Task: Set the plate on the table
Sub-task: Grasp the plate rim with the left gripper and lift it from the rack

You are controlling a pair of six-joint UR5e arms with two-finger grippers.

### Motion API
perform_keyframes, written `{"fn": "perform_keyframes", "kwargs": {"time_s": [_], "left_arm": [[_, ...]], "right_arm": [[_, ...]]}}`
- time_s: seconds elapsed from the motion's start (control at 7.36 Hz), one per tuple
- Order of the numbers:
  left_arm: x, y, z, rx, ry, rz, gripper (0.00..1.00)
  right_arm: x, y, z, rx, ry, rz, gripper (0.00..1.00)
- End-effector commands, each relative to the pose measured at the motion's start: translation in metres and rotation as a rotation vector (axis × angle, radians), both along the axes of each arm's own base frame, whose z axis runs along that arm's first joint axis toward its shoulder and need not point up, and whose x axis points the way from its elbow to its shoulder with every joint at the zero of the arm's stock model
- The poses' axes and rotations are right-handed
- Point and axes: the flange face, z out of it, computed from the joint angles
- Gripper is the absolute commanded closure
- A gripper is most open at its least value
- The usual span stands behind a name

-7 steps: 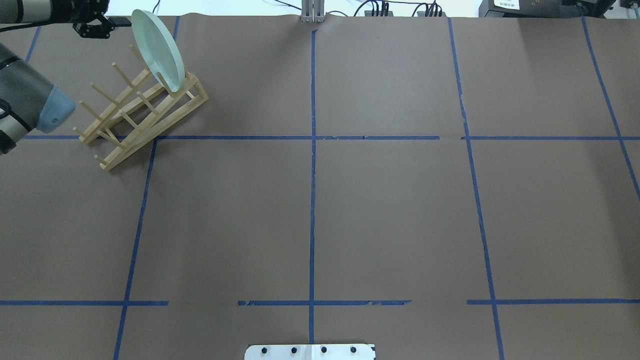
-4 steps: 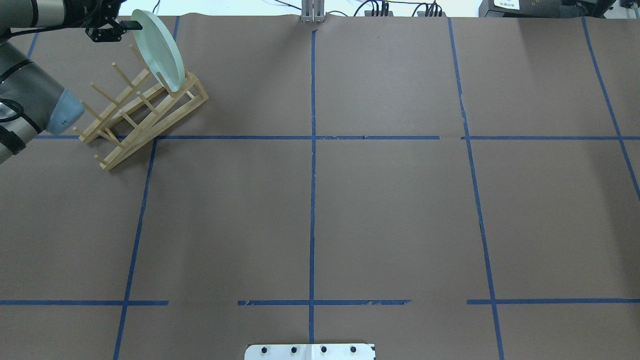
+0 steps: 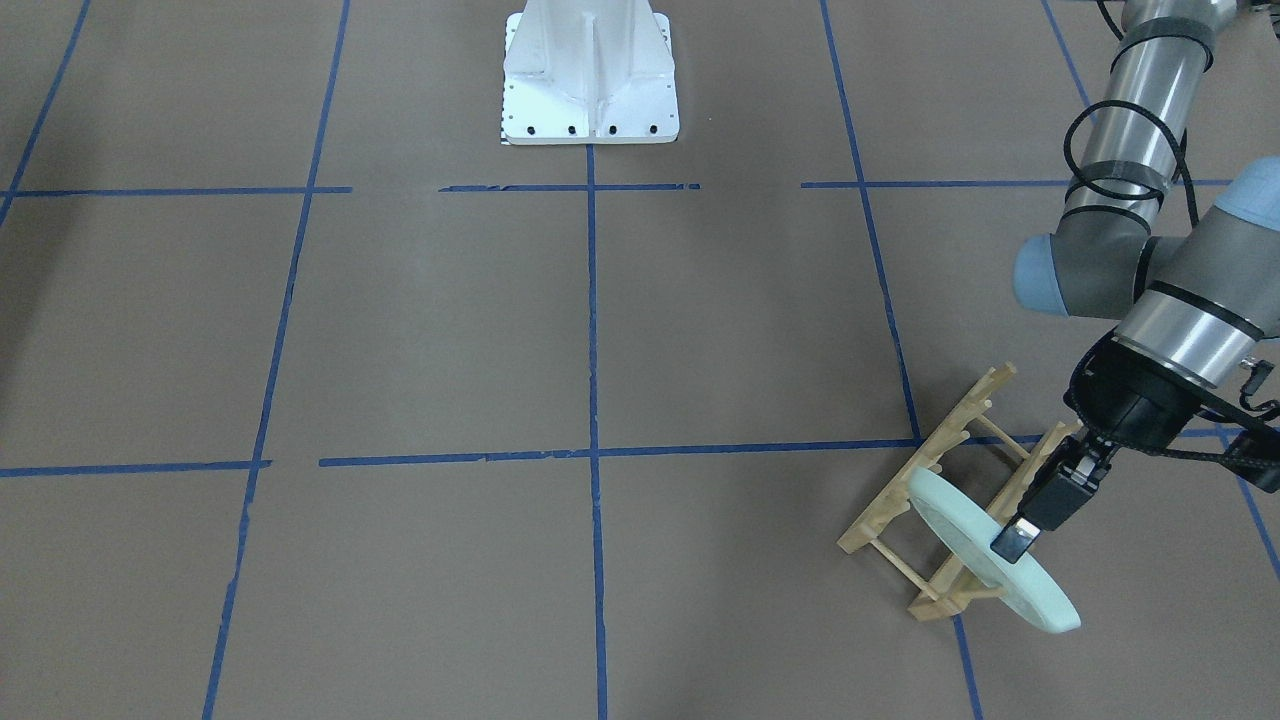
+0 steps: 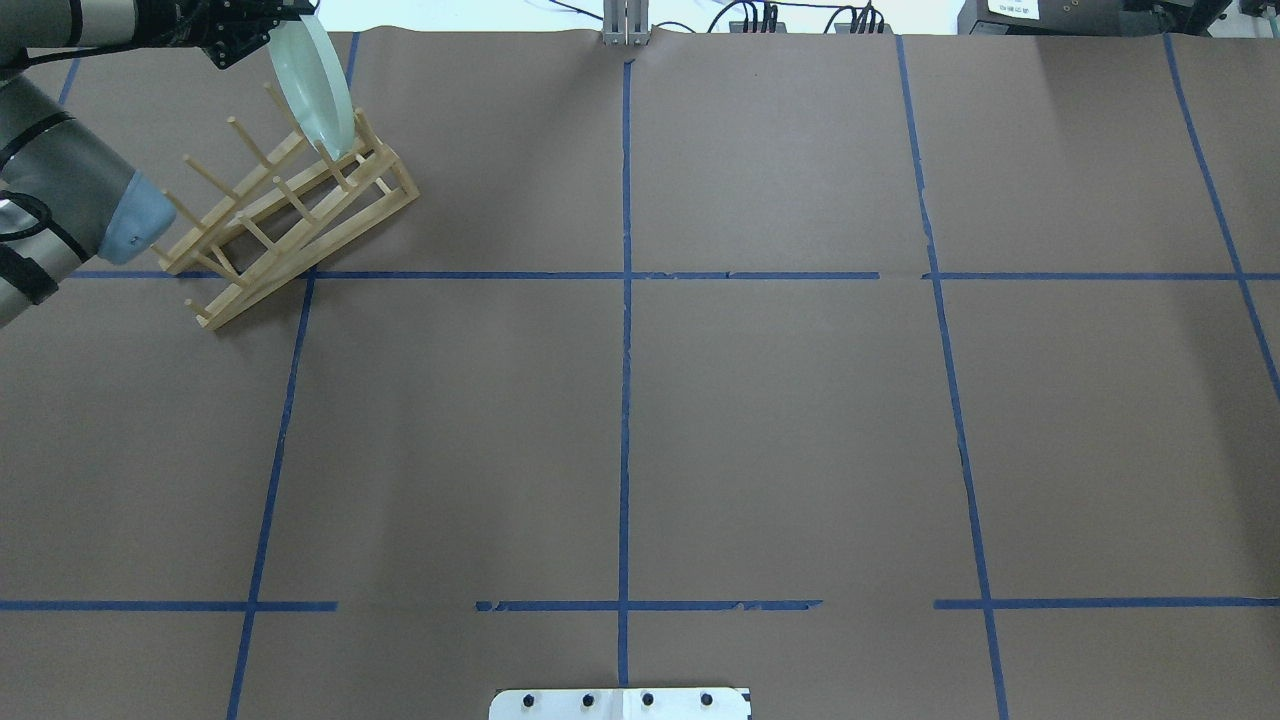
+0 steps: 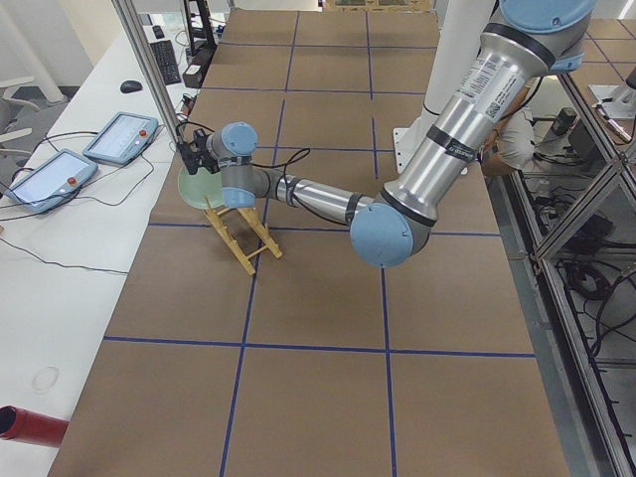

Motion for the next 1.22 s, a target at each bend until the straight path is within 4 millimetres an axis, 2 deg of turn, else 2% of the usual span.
{"fn": "perform_keyframes", "kwargs": {"time_s": [0.0,0.14,0.41,0.54,0.81,0.95,1.09], "left_arm": [[-0.019,0.016,-0.05,0.05,0.048,-0.011,1.0],[-0.042,0.027,-0.09,0.046,0.073,-0.033,1.0],[-0.057,0.072,-0.176,-0.055,0.027,-0.011,1.0],[-0.036,0.092,-0.203,-0.139,-0.008,0.027,1.0],[0.084,0.127,-0.233,-0.343,-0.196,0.177,1.0],[0.137,0.147,-0.232,-0.388,-0.347,0.23,1.0],[0.18,0.152,-0.229,-0.431,-0.52,0.311,1.0]], "right_arm": [[0.0,0.0,0.0,-0.001,0.0,0.0,0.0],[0.0,0.0,0.0,-0.001,0.0,0.0,0.0],[0.0,0.0,0.0,0.001,0.0,0.0,0.0],[0.0,0.0,0.0,0.001,0.0,0.0,0.0],[0.0,0.0,0.0,-0.001,0.0,0.0,0.0],[0.0,0.0,0.0,0.001,0.0,0.0,0.0],[0.0,0.0,0.0,-0.001,0.0,0.0,0.0]]}}
